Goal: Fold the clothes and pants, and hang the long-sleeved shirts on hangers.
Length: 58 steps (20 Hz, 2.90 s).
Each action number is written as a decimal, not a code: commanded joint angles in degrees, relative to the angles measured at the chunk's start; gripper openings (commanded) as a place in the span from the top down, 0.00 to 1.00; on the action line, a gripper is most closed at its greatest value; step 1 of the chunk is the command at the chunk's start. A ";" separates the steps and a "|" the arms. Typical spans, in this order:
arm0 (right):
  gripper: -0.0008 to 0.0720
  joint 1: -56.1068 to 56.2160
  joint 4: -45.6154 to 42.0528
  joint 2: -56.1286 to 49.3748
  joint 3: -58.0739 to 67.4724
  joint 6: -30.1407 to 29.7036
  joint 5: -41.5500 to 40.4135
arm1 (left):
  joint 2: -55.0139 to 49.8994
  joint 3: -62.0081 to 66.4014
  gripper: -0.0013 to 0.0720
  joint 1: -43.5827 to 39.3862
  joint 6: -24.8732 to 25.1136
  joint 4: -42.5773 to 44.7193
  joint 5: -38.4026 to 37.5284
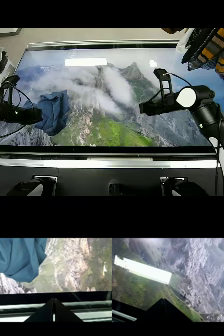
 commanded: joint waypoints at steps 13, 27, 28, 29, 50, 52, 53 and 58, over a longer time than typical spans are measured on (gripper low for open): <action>0.87 0.07 0.09 0.04 0.07 0.02 4.70 | -19.17 -5.38 0.00 4.50 -16.55 18.62 18.91; 0.88 0.04 -6.23 1.57 0.20 4.87 10.27 | -31.17 -2.45 0.96 -6.47 -1.25 -17.40 25.27; 0.88 0.04 -9.16 2.86 0.20 5.01 10.84 | -31.23 -1.75 0.96 -10.56 -1.27 -21.00 25.88; 0.88 0.04 -12.26 4.57 0.20 5.01 11.43 | -31.26 -1.11 0.96 -14.73 -1.29 -23.96 27.23; 0.64 -23.93 4.83 4.20 0.00 -1.14 11.19 | -21.64 -7.54 0.23 3.78 5.70 -24.85 21.03; 0.64 -23.93 7.82 2.36 0.00 -1.33 9.75 | -23.65 -10.62 0.23 5.57 9.40 -30.75 22.05; 0.64 -23.93 8.31 1.75 0.00 -1.31 9.18 | -25.05 -11.78 0.23 4.98 9.94 -31.54 22.86; 0.64 -23.93 8.70 1.05 0.00 -1.31 7.45 | -32.35 -12.85 0.23 0.13 10.62 -34.88 27.47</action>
